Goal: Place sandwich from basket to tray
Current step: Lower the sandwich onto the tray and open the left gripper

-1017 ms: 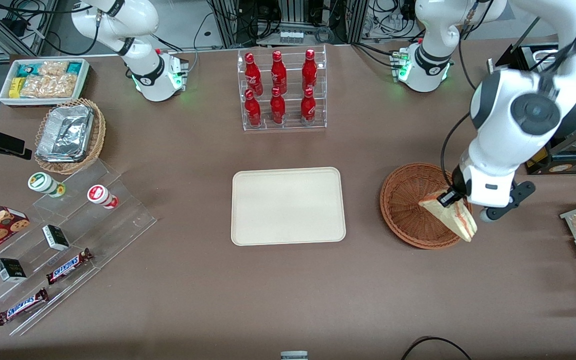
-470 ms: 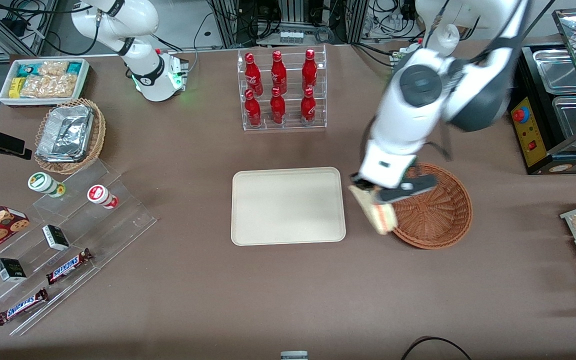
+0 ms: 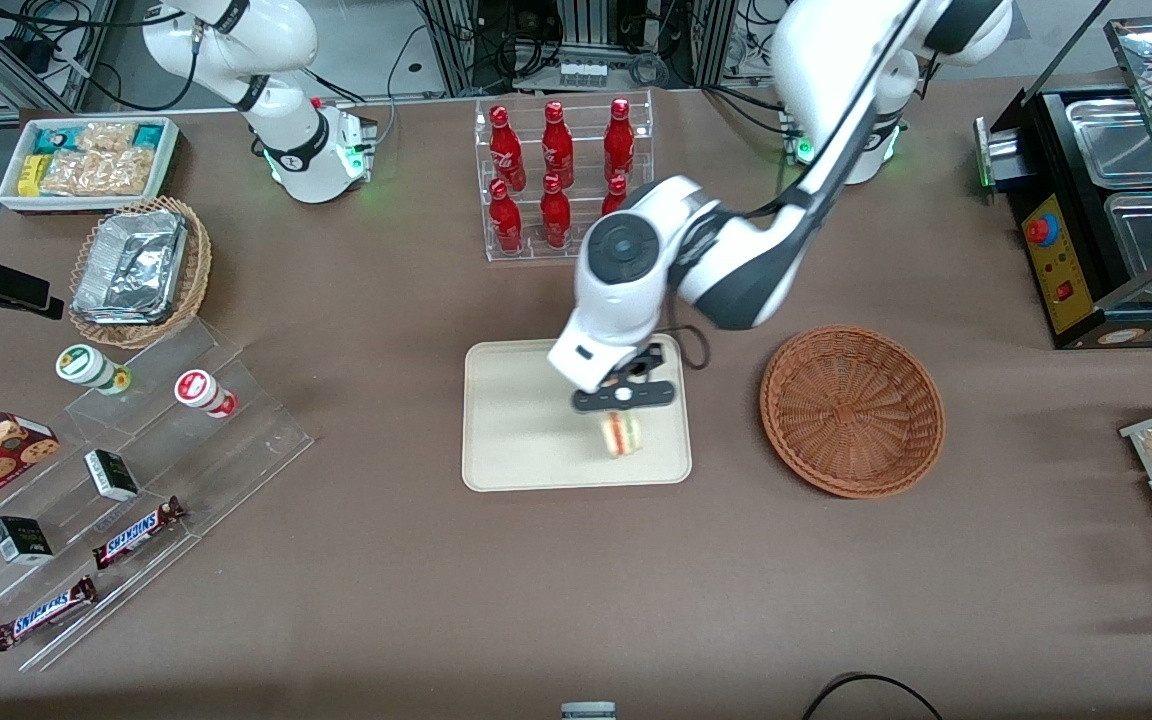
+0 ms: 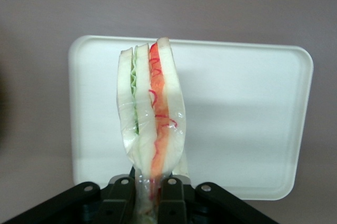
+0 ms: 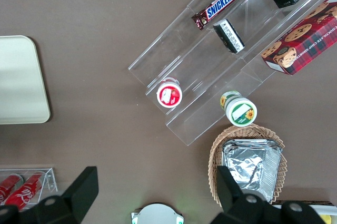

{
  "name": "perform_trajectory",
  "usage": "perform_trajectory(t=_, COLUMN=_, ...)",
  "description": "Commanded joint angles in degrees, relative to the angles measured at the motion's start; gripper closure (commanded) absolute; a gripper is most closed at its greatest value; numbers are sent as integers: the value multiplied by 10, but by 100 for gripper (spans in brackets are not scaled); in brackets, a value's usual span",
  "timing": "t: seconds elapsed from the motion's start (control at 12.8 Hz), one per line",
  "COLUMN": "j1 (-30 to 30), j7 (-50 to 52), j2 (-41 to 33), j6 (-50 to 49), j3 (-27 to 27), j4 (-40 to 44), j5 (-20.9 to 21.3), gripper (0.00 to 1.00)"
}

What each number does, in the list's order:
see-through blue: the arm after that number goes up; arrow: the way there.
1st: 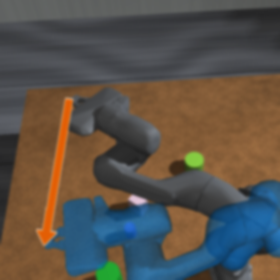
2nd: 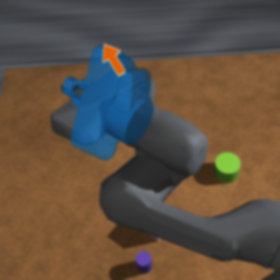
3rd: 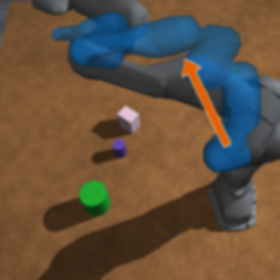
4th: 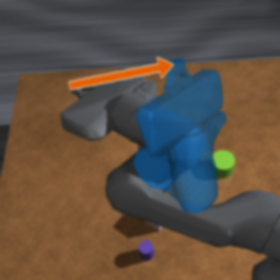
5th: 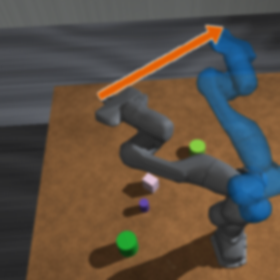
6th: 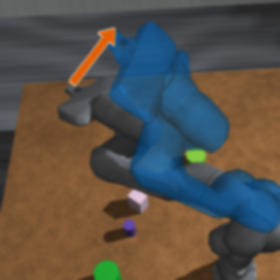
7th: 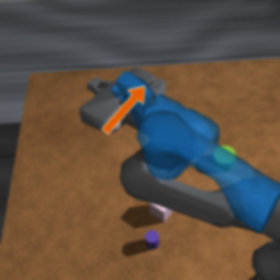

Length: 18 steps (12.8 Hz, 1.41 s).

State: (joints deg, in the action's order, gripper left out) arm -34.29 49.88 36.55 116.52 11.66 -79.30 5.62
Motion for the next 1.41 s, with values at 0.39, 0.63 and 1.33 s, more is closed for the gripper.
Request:
perform_trajectory(t=0.39, j1=-41, j7=-4, j2=100, j6=64, j3=-6, j4=33, j5=39, gripper=100)
perform_trajectory(t=0.63, j1=-49, j7=-16, j2=113, j6=65, j3=-6, j4=29, j5=58, gripper=100)
perform_trajectory(t=1.33, j1=-50, j7=-10, j2=68, j6=57, j3=-8, j4=30, j5=65, gripper=0)
